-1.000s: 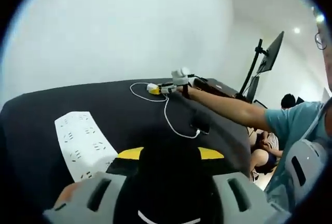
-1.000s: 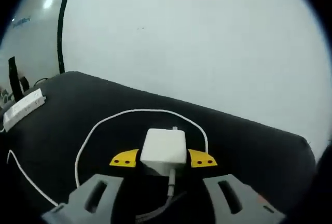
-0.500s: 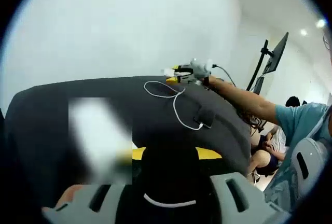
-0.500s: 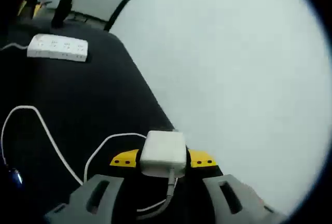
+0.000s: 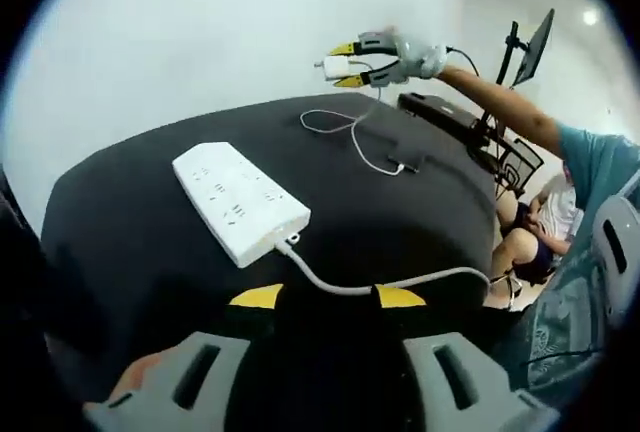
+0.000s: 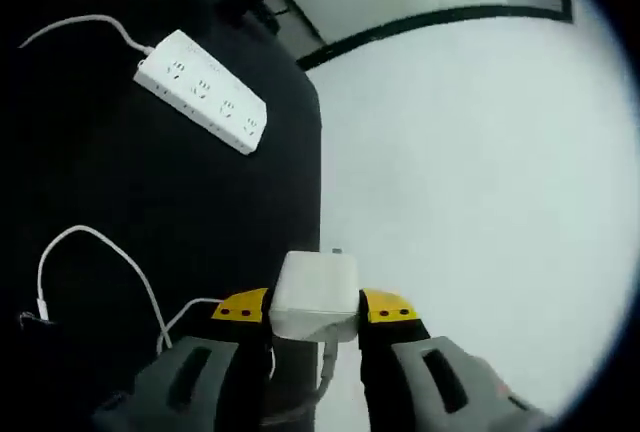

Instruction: Connect the charging cable to the phone, plug the charger into the socket, and turn on the power strip switch to charge the phone.

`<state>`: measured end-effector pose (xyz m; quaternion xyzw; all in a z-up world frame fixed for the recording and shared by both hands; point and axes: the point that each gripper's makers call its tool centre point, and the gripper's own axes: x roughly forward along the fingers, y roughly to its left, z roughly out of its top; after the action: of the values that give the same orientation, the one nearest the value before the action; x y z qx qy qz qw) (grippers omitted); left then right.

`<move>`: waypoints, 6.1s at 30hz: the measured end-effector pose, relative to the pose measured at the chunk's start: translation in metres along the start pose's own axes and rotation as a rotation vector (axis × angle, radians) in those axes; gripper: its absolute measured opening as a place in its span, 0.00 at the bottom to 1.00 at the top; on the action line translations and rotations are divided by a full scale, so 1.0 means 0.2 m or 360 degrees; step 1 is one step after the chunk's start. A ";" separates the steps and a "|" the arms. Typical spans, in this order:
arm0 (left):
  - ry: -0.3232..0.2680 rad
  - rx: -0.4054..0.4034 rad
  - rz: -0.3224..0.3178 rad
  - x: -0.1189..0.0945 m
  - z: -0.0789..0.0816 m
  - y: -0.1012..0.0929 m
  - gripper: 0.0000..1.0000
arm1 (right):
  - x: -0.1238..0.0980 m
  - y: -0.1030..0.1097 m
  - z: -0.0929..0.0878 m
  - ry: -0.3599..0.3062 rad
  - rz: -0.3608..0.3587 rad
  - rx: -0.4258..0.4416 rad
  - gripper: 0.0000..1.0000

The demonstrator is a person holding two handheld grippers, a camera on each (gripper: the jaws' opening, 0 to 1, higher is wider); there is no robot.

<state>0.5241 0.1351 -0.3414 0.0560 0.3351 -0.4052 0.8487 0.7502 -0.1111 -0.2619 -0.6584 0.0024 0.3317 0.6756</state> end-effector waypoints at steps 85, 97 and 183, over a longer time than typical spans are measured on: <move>-0.0003 0.0257 0.0026 -0.01 -0.13 0.22 0.26 | 0.25 0.70 0.89 -0.0154 0.0838 -0.1792 0.33; -0.0018 0.0254 0.0053 -0.05 -0.14 0.20 0.25 | 0.16 0.50 0.90 -0.0033 0.0594 -0.1661 0.34; -0.0004 0.0377 0.0112 -0.23 0.00 0.13 0.27 | 0.22 0.38 0.88 -0.0794 -0.0331 0.2511 0.05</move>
<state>0.5225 0.1821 -0.3181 0.1670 0.2819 -0.4120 0.8502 0.6728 0.0591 -0.3259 0.1040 0.0235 0.3048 0.9464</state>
